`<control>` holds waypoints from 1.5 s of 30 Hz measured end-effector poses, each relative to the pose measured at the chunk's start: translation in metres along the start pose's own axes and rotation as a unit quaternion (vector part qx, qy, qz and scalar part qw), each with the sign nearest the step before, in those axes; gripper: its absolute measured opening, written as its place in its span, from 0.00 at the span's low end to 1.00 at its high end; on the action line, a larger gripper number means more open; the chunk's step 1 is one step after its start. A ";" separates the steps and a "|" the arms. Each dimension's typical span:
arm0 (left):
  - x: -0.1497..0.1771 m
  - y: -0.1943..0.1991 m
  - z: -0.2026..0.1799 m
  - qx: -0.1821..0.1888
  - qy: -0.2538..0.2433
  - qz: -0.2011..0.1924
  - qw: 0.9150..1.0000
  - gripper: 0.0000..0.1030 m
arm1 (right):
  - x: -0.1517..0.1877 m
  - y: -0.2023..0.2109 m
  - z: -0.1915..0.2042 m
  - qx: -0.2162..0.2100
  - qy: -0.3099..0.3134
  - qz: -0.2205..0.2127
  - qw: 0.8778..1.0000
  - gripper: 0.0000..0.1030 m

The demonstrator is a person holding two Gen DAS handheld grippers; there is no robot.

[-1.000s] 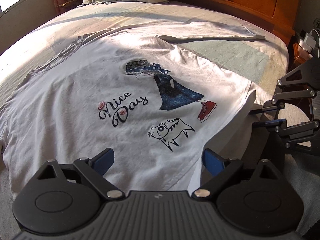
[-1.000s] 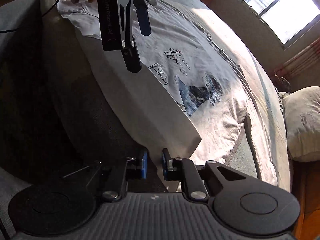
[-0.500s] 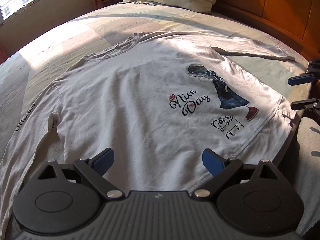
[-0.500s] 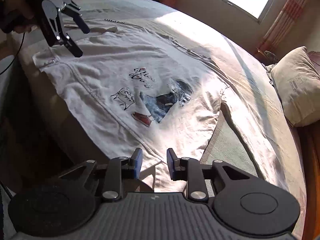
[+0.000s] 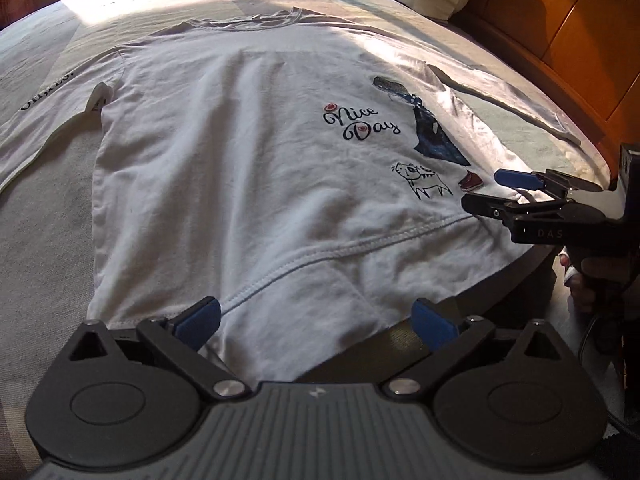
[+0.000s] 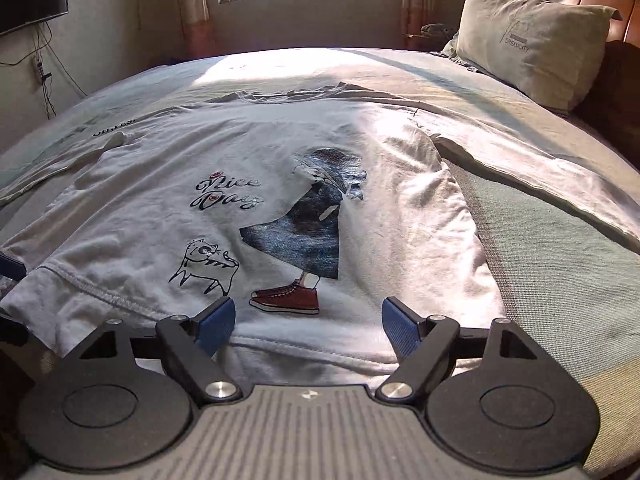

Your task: Fold clothes

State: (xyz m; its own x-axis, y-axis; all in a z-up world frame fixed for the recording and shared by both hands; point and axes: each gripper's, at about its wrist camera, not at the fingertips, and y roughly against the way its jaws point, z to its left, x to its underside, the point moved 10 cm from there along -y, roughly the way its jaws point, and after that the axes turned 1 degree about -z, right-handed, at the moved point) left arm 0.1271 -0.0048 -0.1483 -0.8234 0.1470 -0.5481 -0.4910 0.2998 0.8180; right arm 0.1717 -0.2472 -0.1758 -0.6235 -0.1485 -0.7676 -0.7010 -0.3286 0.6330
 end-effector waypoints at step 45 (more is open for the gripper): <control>-0.015 -0.021 0.069 -0.010 0.058 -0.057 0.997 0.99 | -0.055 -0.034 0.129 -0.058 0.104 0.009 0.993 1.00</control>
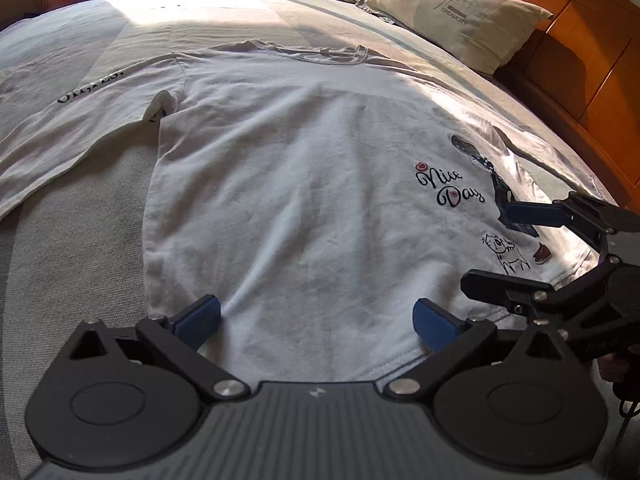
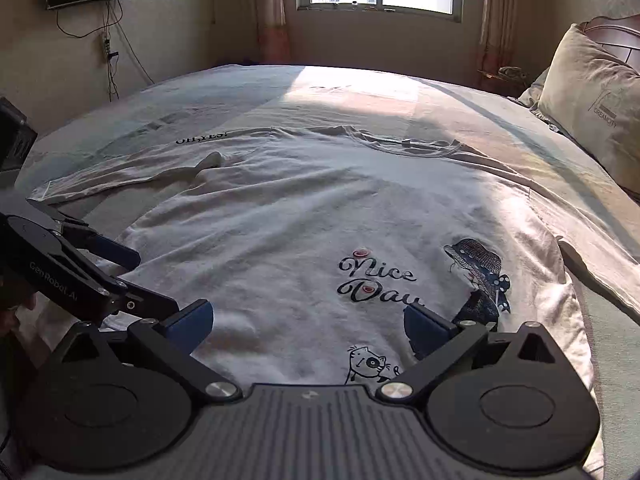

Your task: Fold clothes

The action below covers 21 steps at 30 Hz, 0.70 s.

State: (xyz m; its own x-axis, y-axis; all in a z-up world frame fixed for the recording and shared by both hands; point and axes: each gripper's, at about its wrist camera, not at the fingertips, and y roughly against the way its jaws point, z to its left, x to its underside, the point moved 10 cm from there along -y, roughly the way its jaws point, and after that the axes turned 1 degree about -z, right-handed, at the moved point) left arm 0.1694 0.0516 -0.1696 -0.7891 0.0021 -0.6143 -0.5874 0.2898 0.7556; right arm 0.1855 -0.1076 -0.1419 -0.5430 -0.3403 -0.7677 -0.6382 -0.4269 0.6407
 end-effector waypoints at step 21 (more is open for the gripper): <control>-0.067 -0.030 0.014 0.066 -0.008 -0.023 0.998 0.99 | 0.070 0.033 0.007 0.053 -0.010 0.064 0.997 1.00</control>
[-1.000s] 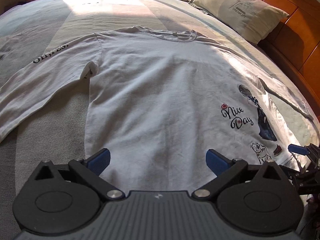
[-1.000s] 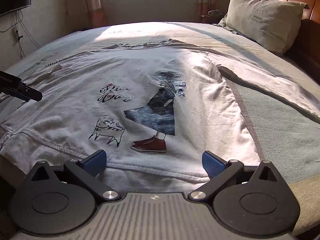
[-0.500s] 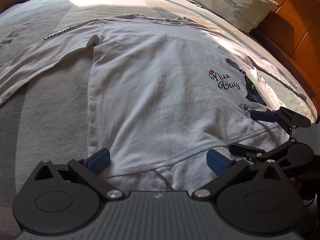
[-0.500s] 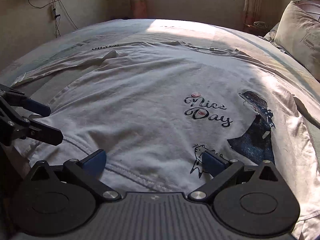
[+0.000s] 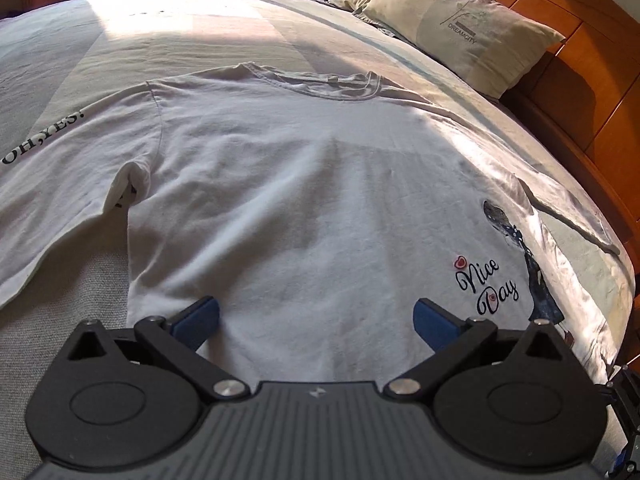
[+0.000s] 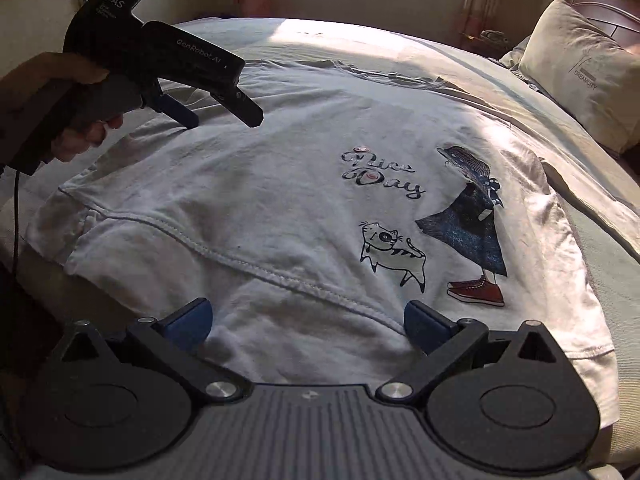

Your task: Fold clothes

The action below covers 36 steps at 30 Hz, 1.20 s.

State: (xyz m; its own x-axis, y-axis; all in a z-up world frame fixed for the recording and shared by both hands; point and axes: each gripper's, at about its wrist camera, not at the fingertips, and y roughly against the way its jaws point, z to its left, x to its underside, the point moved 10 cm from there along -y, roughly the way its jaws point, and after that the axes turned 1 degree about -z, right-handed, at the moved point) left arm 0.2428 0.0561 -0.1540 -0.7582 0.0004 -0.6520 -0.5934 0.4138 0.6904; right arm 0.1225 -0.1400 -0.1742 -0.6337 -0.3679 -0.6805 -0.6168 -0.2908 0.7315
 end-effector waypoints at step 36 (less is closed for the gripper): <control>-0.007 -0.025 0.008 -0.009 -0.067 -0.017 0.998 0.99 | -0.169 -0.122 -0.265 0.028 -0.316 -0.053 0.947 1.00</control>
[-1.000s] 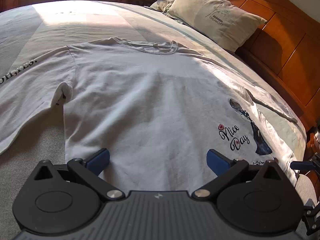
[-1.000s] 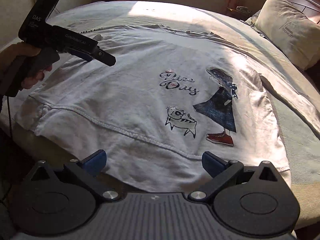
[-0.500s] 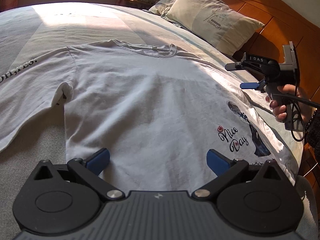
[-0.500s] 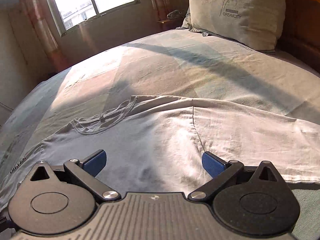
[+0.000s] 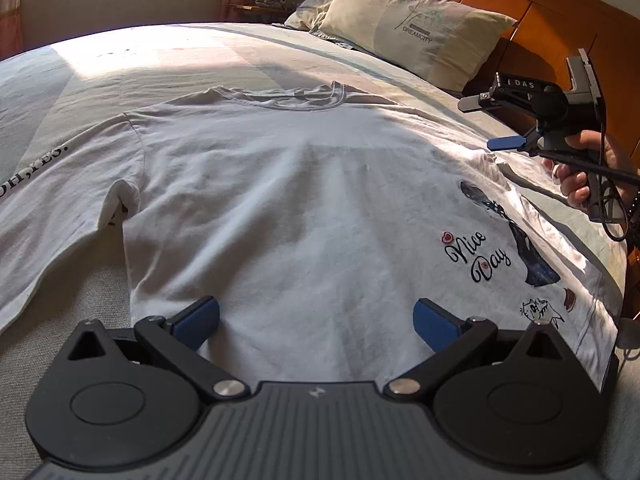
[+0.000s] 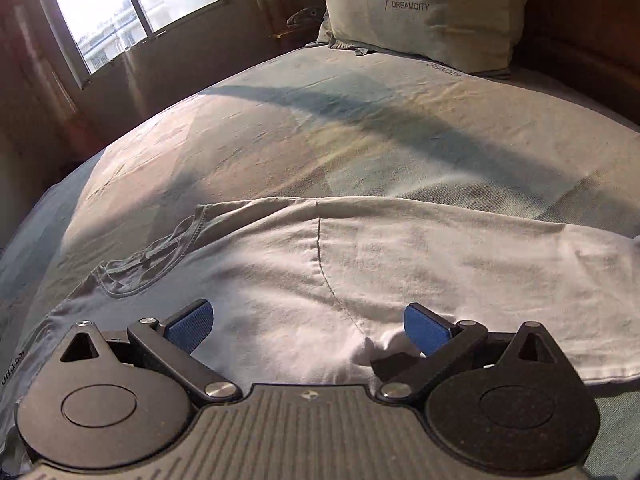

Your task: Fold clothes

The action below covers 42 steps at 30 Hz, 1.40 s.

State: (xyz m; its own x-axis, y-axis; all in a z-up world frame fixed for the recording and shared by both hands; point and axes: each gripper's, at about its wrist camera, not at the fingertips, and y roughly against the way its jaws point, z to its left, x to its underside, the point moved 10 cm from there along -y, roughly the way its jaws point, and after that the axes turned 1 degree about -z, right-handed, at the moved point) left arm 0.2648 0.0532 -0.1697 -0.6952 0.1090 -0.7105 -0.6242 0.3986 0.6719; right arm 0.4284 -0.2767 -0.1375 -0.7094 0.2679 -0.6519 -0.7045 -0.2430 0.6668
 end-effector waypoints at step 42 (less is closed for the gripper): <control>0.004 0.000 -0.005 -0.031 -0.038 0.014 0.999 0.99 | 0.201 0.123 0.027 0.058 0.197 0.075 0.976 1.00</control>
State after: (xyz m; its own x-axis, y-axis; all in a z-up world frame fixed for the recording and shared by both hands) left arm 0.2605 0.0493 -0.1714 -0.6847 0.1884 -0.7041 -0.6280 0.3379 0.7011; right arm 0.1997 -0.2273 -0.1764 -0.7727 -0.1474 -0.6175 -0.6018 -0.1393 0.7864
